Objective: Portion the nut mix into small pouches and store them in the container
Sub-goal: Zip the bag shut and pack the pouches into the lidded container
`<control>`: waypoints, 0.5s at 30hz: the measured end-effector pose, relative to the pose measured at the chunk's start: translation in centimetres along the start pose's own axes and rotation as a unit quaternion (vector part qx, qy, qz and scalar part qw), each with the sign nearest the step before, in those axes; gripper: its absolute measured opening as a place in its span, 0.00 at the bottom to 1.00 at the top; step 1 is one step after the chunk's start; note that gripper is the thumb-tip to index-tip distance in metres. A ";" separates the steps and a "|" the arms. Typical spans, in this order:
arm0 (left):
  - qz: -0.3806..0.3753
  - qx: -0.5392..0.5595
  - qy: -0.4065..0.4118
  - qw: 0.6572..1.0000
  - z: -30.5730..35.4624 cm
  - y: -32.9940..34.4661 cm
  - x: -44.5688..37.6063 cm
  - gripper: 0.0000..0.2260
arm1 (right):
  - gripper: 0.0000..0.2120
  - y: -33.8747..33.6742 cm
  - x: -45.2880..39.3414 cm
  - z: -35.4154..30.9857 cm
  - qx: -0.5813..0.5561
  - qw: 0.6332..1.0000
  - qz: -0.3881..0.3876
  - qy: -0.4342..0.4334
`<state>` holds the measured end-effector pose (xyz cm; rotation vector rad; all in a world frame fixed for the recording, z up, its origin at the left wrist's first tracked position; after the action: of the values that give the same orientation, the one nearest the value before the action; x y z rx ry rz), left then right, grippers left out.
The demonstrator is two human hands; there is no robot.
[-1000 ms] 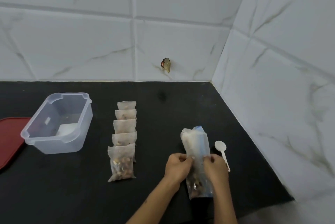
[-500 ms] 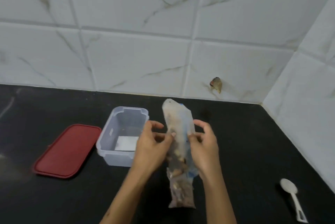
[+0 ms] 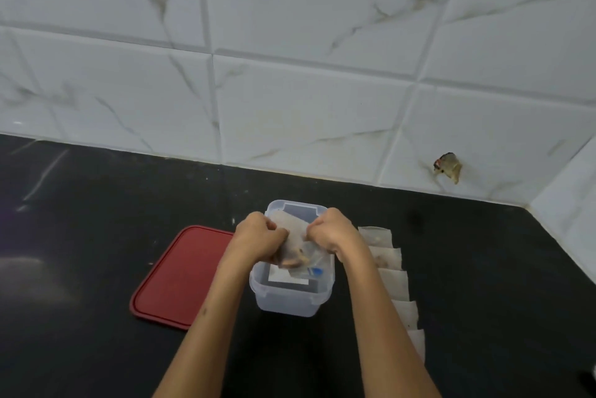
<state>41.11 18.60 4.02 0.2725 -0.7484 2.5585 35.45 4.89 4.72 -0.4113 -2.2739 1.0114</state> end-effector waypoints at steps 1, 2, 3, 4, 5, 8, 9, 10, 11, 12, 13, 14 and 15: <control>-0.002 -0.031 0.002 1.000 0.0 0.1 -0.3 0.08 | 0.17 0.2 -0.2 -0.2 0.013 1.000 0.005 0.005; -0.004 -0.059 0.005 0.998 0.0 0.3 -0.6 0.09 | 0.16 0.4 -0.4 -0.5 0.032 0.999 0.008 0.009; -0.008 -0.082 0.007 0.997 0.0 0.4 -0.8 0.09 | 0.16 0.8 -0.5 -0.7 0.052 0.999 0.006 0.012; -0.011 -0.100 0.009 0.995 -0.1 0.6 -1.0 0.08 | 0.15 1.2 -0.7 -0.9 0.069 0.997 0.005 0.014; -0.012 -0.115 0.013 0.993 0.0 0.7 -1.0 0.08 | 0.14 1.5 -0.8 -0.9 0.081 0.997 0.008 0.015; -0.022 -0.152 0.030 0.988 0.7 1.1 -0.5 0.10 | 0.12 1.5 -0.2 -1.1 0.090 0.995 0.033 -0.001; -0.024 -0.168 0.044 0.984 1.0 1.0 -0.3 0.13 | 0.13 1.1 0.4 -1.2 0.091 0.995 0.044 -0.017; -0.021 -0.186 0.064 0.980 1.3 0.8 0.0 0.15 | 0.14 0.5 1.2 -1.3 0.092 0.993 0.057 -0.037; -0.017 -0.201 0.086 0.976 1.6 0.5 0.4 0.16 | 0.15 -0.1 2.1 -1.4 0.095 0.992 0.068 -0.057; -0.018 -0.213 0.104 0.971 1.9 0.1 0.9 0.17 | 0.15 -0.7 3.1 -1.4 0.101 0.990 0.070 -0.075; -0.032 -0.223 0.115 0.967 2.0 -0.1 1.3 0.18 | 0.15 -1.0 4.1 -1.4 0.109 0.989 0.055 -0.089; -0.055 -0.230 0.118 0.964 2.0 -0.2 1.8 0.18 | 0.15 -1.1 4.9 -1.3 0.115 0.988 0.028 -0.097; -0.086 -0.235 0.112 0.962 1.9 0.0 2.1 0.19 | 0.15 -0.8 5.5 -1.2 0.122 0.987 -0.008 -0.101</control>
<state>39.40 18.35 6.25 -0.1013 -1.1511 2.1236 32.01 7.78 8.16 -0.1948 -2.2836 1.3583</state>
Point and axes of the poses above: each hand's wrist, its own x-axis away from the middle knuckle, its own y-axis out of the palm, z = x × y, the point moved 7 cm from there along -x, towards the middle knuckle, and after that the axes turned 6 degrees about x, right-handed, at the moved point
